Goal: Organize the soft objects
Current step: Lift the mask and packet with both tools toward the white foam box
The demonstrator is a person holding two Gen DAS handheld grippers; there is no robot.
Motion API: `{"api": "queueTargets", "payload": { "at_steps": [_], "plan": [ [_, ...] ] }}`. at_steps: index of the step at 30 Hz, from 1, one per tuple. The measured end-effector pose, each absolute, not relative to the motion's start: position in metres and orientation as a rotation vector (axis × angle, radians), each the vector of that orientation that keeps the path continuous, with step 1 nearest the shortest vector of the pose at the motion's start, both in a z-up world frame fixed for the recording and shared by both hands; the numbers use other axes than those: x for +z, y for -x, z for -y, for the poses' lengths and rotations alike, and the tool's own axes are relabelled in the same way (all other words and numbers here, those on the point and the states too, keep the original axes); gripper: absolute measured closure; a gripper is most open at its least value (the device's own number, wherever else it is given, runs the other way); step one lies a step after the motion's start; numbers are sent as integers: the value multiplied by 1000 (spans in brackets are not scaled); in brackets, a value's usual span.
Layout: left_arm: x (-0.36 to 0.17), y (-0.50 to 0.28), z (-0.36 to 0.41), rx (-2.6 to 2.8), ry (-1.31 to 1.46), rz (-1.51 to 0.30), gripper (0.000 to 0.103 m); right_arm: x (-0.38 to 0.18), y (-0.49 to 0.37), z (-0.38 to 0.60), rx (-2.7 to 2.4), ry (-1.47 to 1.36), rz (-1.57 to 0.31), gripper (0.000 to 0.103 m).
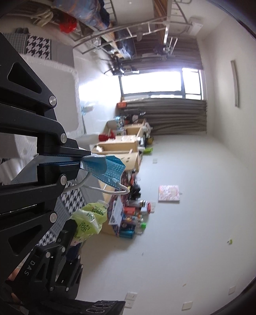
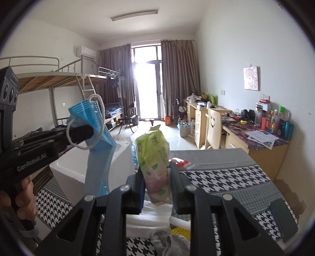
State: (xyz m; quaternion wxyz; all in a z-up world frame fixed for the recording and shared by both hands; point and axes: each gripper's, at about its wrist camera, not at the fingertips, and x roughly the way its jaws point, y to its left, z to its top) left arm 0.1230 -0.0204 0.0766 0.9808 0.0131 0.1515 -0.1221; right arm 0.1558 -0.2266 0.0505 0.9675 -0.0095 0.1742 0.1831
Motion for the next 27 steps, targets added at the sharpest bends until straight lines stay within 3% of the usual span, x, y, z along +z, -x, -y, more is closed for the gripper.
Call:
{"api": "queueTargets", "payload": {
  "at_steps": [27],
  "plan": [
    [82, -142, -22, 13, 14, -286, 99, 63, -186, 178, 582, 42, -351, 76]
  ]
}}
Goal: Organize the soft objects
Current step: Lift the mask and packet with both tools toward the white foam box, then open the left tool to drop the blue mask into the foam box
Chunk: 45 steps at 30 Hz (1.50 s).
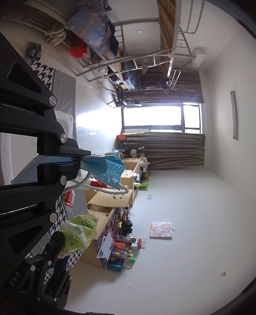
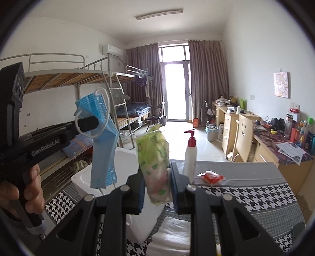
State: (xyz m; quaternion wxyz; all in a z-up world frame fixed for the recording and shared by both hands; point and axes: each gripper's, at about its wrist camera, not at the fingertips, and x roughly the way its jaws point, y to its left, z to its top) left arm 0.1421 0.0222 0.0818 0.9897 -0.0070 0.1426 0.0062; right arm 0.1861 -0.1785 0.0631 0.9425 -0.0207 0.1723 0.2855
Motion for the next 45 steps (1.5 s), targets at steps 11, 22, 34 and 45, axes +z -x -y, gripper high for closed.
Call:
{"api": "queueTargets", "payload": {
  "at_steps": [11, 22, 34, 45],
  "plan": [
    [69, -154, -36, 95, 16, -328, 99, 62, -195, 159, 626, 58, -374, 76],
    [55, -169, -46, 95, 17, -396, 98, 59, -200, 142, 640, 86, -401, 76],
    [45, -161, -53, 129, 4, -399, 10, 58, -204, 130, 625, 107, -421, 76],
    [47, -144, -70, 211, 9, -357, 1, 56, -206, 121, 645, 113, -432, 76]
  ]
}}
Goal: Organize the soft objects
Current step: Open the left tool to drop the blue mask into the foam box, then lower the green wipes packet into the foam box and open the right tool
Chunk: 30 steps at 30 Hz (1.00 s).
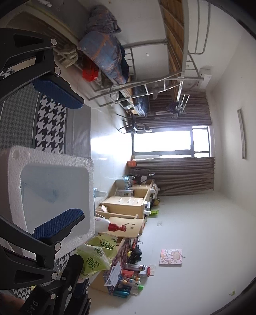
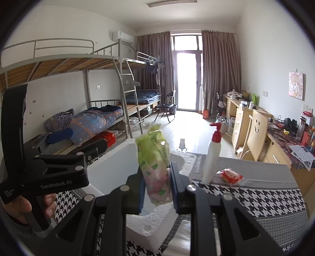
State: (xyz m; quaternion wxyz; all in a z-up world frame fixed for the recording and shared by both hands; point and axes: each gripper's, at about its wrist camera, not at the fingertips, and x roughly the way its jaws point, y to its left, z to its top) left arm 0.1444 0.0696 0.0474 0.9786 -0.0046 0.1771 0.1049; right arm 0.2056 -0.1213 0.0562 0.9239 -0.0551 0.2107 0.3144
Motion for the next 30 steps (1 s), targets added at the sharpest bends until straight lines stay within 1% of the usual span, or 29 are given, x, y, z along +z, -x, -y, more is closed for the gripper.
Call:
{"api": "queueTargets", "payload": {
  "at_steps": [7, 23, 25, 30],
  "plan": [
    [45, -134, -86, 242, 29, -348, 1, 54, -209, 108, 679, 131, -443, 76],
    [38, -116, -91, 259, 37, -332, 1, 44, -216, 86, 698, 148, -496, 76],
    [35, -115, -92, 262, 44, -335, 1, 42, -218, 82, 703, 156, -505, 71],
    [33, -112, -94, 263, 43, -336, 1, 38, -222, 76, 713, 160, -529, 70]
  ]
}}
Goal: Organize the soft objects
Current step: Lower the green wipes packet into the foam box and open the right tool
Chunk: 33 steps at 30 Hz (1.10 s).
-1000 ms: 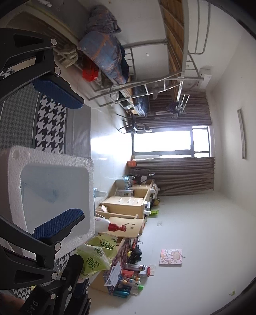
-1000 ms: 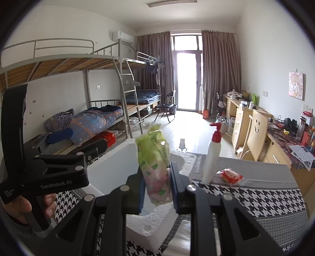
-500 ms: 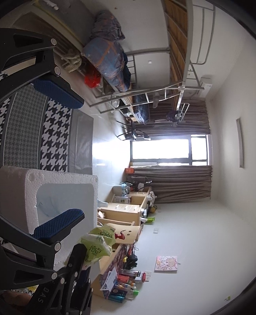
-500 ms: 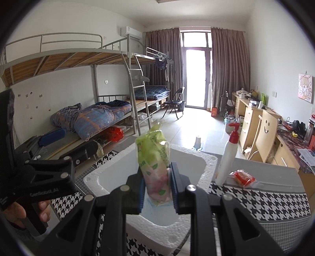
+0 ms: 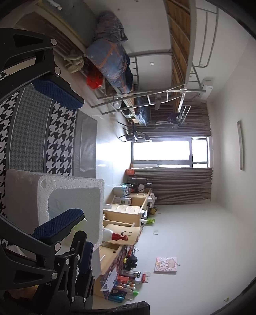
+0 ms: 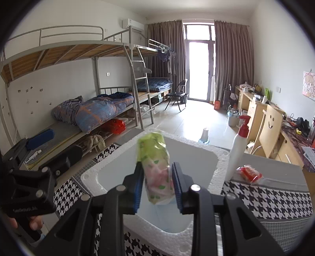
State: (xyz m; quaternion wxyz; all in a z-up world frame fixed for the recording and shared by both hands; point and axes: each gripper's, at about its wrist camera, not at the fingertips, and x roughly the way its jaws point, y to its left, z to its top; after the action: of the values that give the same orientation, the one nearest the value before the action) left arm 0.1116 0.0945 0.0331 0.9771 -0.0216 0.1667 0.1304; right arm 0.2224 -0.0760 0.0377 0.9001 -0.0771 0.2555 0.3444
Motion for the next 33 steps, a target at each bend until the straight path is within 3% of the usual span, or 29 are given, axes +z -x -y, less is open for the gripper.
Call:
{"api": "queueTargets", "payload": {
  "at_steps": [2, 4, 5, 21, 33],
  "plan": [
    [33, -111, -95, 263, 46, -335, 1, 36, -224, 75, 708, 164, -536, 62],
    [33, -111, -96, 260, 50, -336, 1, 35, -223, 74, 699, 184, -535, 23],
    [33, -111, -97, 258, 50, -336, 1, 36, -221, 74, 694, 185, -523, 19],
    [38, -105, -92, 239, 36, -327, 1, 48, -215, 94, 660, 143, -478, 18],
    [40, -102, -86, 237, 32, -330, 1, 53, -209, 106, 652, 117, -429, 8]
  ]
}}
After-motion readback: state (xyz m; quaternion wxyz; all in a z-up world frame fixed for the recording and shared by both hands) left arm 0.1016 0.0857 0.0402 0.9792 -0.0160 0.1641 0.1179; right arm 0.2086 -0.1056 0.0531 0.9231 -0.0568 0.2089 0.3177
